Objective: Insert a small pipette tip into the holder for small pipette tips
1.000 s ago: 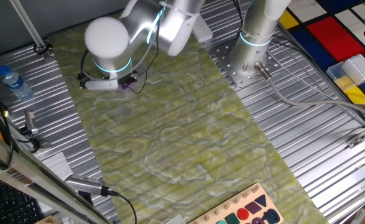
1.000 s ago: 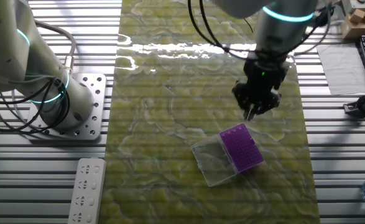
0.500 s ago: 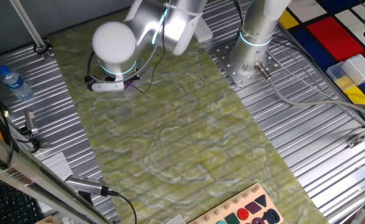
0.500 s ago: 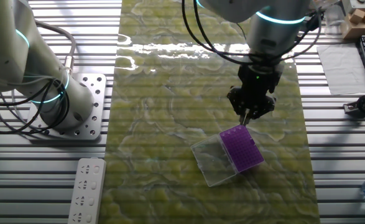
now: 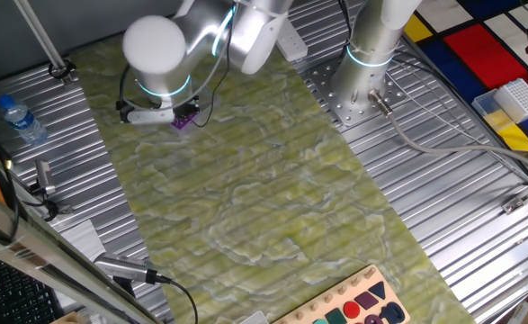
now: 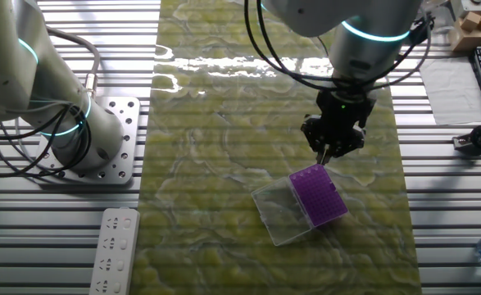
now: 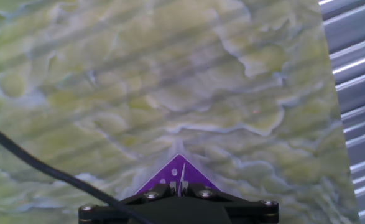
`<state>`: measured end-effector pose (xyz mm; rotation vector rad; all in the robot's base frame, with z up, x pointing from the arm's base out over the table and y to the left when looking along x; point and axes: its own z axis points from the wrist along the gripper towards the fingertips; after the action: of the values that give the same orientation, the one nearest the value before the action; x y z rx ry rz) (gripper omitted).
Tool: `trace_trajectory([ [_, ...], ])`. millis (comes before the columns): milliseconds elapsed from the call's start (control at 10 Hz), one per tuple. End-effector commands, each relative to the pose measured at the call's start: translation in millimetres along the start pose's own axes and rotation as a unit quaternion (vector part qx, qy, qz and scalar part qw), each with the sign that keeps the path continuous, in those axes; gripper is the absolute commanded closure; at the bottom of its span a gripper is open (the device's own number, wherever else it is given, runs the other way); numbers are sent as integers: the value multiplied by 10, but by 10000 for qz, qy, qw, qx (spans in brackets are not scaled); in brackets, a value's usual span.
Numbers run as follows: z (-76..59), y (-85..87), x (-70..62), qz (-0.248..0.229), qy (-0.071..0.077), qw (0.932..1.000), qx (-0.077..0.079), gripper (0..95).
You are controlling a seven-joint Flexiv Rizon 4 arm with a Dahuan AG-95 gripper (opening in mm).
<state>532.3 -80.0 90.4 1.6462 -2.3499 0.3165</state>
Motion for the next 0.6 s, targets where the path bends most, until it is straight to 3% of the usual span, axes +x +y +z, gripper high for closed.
trace_trajectory([
  [100,3,0,-2,74,33,10000,52,950],
  [600,3,0,-2,363,-41,9993,117,950],
])
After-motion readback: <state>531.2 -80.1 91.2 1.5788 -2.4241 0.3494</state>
